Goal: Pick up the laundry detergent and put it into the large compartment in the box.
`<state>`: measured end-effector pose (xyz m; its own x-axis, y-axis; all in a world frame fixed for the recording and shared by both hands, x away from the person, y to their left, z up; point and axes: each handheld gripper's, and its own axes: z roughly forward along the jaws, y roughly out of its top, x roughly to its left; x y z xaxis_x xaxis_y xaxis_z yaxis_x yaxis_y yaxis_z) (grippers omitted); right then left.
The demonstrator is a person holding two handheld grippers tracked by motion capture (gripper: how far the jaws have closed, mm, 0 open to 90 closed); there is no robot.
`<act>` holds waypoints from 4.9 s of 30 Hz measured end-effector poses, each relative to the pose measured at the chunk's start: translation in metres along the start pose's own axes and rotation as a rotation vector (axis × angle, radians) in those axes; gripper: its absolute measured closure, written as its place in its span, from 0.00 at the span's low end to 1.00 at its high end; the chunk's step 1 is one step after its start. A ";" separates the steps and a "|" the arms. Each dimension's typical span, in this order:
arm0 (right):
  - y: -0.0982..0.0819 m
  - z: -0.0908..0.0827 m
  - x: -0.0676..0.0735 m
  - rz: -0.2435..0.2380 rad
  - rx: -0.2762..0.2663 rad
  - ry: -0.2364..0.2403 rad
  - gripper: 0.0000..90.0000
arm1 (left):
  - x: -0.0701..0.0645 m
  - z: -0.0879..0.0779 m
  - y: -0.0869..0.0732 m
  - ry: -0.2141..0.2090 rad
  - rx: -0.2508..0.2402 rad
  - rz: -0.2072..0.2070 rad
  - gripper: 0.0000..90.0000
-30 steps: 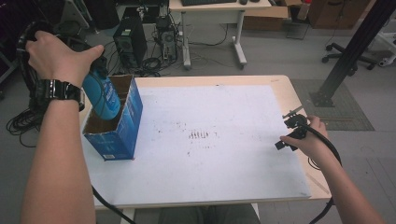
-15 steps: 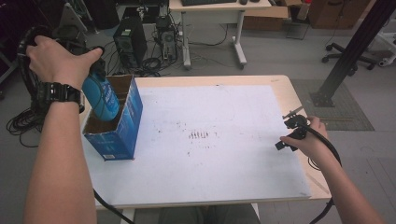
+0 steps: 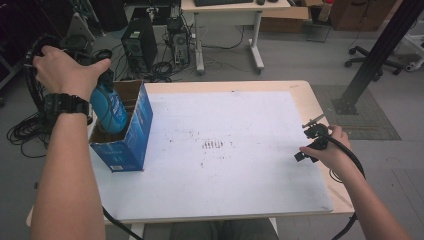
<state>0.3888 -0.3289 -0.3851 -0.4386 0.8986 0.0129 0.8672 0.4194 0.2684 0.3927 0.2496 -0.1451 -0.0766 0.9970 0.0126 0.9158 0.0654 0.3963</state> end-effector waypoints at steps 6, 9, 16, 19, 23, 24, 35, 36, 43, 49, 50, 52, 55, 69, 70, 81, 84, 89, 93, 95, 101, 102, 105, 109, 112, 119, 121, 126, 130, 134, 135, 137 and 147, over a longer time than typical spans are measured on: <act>0.000 0.001 -0.001 0.001 0.003 -0.001 0.18 | 0.000 0.007 0.000 -0.004 0.011 0.003 0.42; 0.000 0.001 -0.001 0.002 0.003 -0.002 0.18 | 0.000 0.010 -0.001 -0.006 0.016 0.003 0.42; 0.000 0.002 0.000 0.003 0.008 -0.002 0.18 | 0.001 0.017 -0.002 -0.002 0.029 0.003 0.42; 0.000 0.002 0.000 0.002 0.008 -0.002 0.18 | 0.002 0.020 -0.003 -0.001 0.035 0.003 0.42; 0.000 0.003 -0.001 0.002 0.009 -0.003 0.18 | 0.003 0.024 -0.004 -0.003 0.041 0.002 0.42; 0.000 0.003 -0.001 0.002 0.009 -0.003 0.18 | 0.003 0.025 -0.005 -0.003 0.041 0.003 0.42; -0.003 0.003 -0.002 0.005 0.008 -0.004 0.18 | 0.003 0.038 -0.008 -0.011 0.058 0.002 0.42; -0.003 0.003 -0.002 0.005 0.009 -0.004 0.18 | 0.003 0.039 -0.009 -0.011 0.057 0.003 0.42; -0.004 0.004 -0.002 0.005 0.009 -0.003 0.18 | 0.004 0.046 -0.010 -0.008 0.064 0.005 0.42; -0.005 0.005 -0.002 0.008 0.010 -0.004 0.18 | 0.004 0.053 -0.012 -0.010 0.078 0.007 0.42; -0.005 0.005 -0.003 0.008 0.010 -0.002 0.18 | 0.004 0.054 -0.012 -0.013 0.077 0.005 0.42; -0.005 0.006 -0.002 0.011 0.013 -0.002 0.18 | 0.004 0.057 -0.012 -0.017 0.079 0.004 0.42; -0.005 0.006 -0.003 0.009 0.013 -0.002 0.18 | 0.004 0.060 -0.013 -0.017 0.084 0.007 0.42; -0.007 0.008 -0.004 0.014 0.015 -0.001 0.18 | 0.004 0.072 -0.015 -0.019 0.102 0.012 0.42; -0.008 0.008 -0.005 0.014 0.015 -0.001 0.18 | 0.004 0.073 -0.016 -0.019 0.101 0.011 0.42; -0.009 0.010 -0.005 0.016 0.019 -0.001 0.18 | 0.005 0.083 -0.018 -0.018 0.120 0.011 0.42; -0.009 0.010 -0.005 0.017 0.019 -0.001 0.18 | 0.006 0.086 -0.019 -0.015 0.129 0.014 0.42; -0.009 0.011 -0.005 0.016 0.020 0.000 0.18 | 0.005 0.091 -0.020 -0.017 0.133 0.016 0.42; -0.009 0.012 -0.005 0.013 0.023 0.000 0.18 | 0.005 0.094 -0.020 -0.016 0.134 0.017 0.42; -0.009 0.012 -0.005 0.014 0.022 0.001 0.18 | 0.005 0.095 -0.020 -0.015 0.140 0.021 0.42; -0.009 0.013 -0.006 0.016 0.021 -0.001 0.18 | 0.005 0.100 -0.021 -0.017 0.144 0.023 0.42; -0.009 0.013 -0.005 0.015 0.020 -0.001 0.18 | 0.004 0.101 -0.022 -0.016 0.145 0.022 0.42; -0.009 0.013 -0.006 0.016 0.023 -0.001 0.18 | 0.004 0.105 -0.022 -0.018 0.152 0.025 0.42; -0.010 0.014 -0.007 0.015 0.024 -0.002 0.18 | 0.005 0.110 -0.023 -0.016 0.160 0.026 0.42; -0.010 0.014 -0.008 0.020 0.025 -0.004 0.18 | 0.005 0.113 -0.024 -0.014 0.163 0.027 0.42; -0.009 0.015 -0.008 0.017 0.027 -0.004 0.18 | 0.006 0.121 -0.026 -0.016 0.177 0.031 0.42; -0.009 0.015 -0.008 0.014 0.027 -0.005 0.18 | 0.006 0.124 -0.026 -0.013 0.182 0.036 0.42; -0.008 0.016 -0.006 0.013 0.029 -0.004 0.18 | 0.008 0.128 -0.028 -0.010 0.190 0.035 0.42; -0.008 0.017 -0.006 0.012 0.030 -0.003 0.18 | 0.009 0.131 -0.029 -0.009 0.192 0.037 0.42; -0.007 0.017 -0.006 0.010 0.031 -0.004 0.18 | 0.009 0.134 -0.030 -0.007 0.195 0.039 0.42; -0.007 0.018 -0.006 0.009 0.032 -0.003 0.18 | 0.009 0.135 -0.030 -0.008 0.195 0.038 0.42; -0.007 0.018 -0.005 0.009 0.032 -0.003 0.18 | 0.009 0.136 -0.031 -0.010 0.198 0.040 0.42; -0.008 0.017 -0.006 0.011 0.032 -0.004 0.18 | 0.008 0.141 -0.032 -0.008 0.203 0.050 0.42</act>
<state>0.3886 -0.3357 -0.4039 -0.4283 0.9035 0.0120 0.8789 0.4135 0.2378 0.4180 0.2611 -0.2868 -0.0264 0.9994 0.0204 0.9792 0.0217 0.2019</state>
